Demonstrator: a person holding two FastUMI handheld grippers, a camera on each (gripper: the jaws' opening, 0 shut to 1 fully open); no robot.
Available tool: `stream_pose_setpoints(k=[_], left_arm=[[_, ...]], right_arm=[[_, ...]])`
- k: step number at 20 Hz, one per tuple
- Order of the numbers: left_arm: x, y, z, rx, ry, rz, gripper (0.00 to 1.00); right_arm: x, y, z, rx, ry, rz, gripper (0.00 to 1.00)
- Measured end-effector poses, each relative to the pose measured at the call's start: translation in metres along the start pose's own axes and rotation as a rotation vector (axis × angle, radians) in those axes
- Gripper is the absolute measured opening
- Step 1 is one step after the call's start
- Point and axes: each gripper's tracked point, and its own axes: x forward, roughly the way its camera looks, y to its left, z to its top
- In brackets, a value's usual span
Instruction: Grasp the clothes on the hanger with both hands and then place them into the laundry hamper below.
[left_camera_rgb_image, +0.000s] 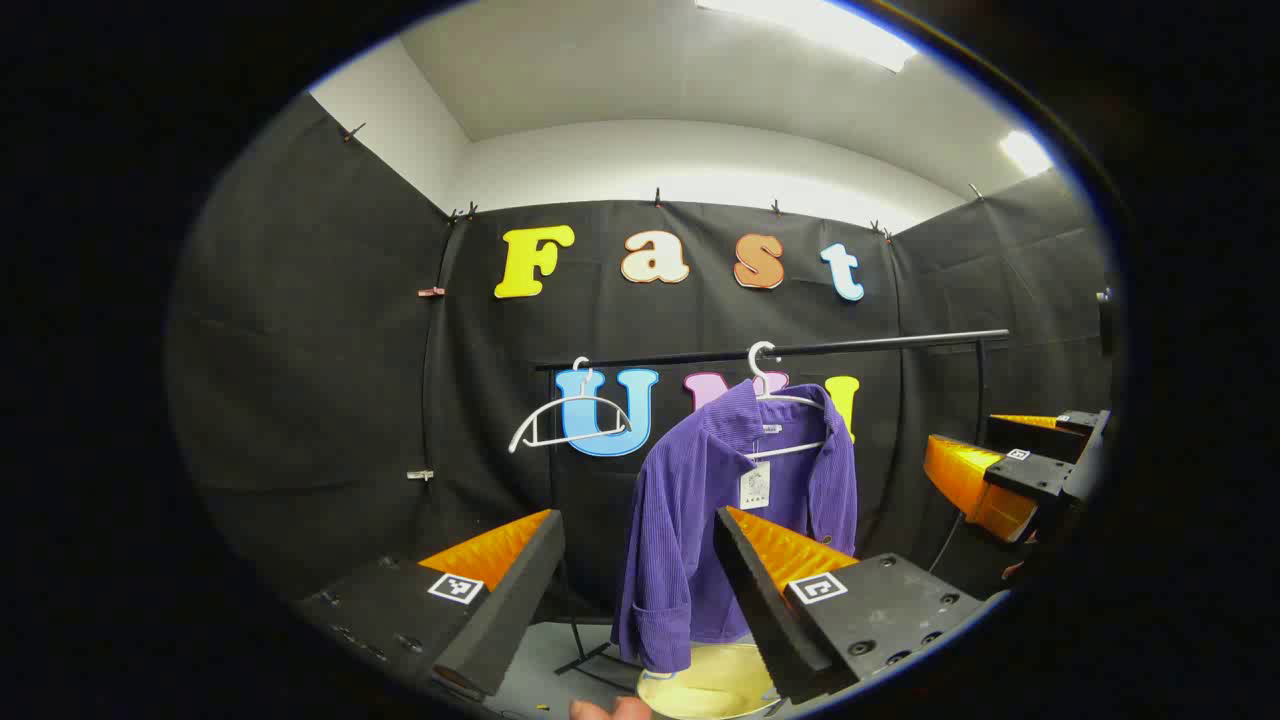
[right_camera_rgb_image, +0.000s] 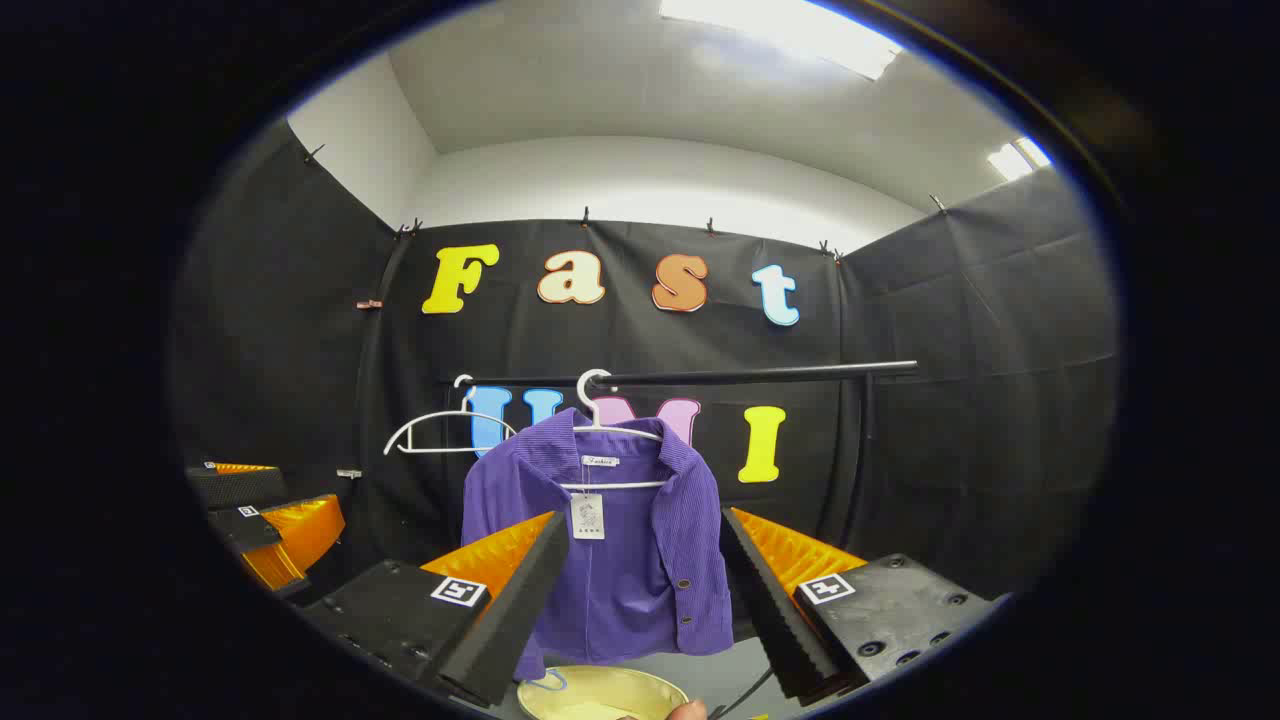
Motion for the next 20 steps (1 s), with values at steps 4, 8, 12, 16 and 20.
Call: stream_pose_setpoints(k=[4,8,12,16,20], left_arm=[[-0.001,0.001,0.002,0.004,-0.004,0.0,0.95],[-0.002,0.0,0.007,0.009,-0.012,-0.005,0.95],[-0.002,0.0,0.012,0.021,-0.021,-0.006,0.95],[-0.003,0.001,0.015,0.032,-0.03,-0.005,0.92],[-0.002,0.005,0.018,0.027,-0.037,0.008,0.94]], right_arm=[[0.0,-0.001,0.003,0.0,-0.005,-0.003,0.97],[0.0,-0.002,0.005,-0.001,-0.005,-0.006,0.97],[0.001,-0.002,0.009,-0.004,-0.016,-0.004,0.97],[0.003,-0.004,0.013,-0.006,-0.024,-0.008,0.97],[0.005,0.0,0.015,-0.015,-0.025,0.001,0.97]])
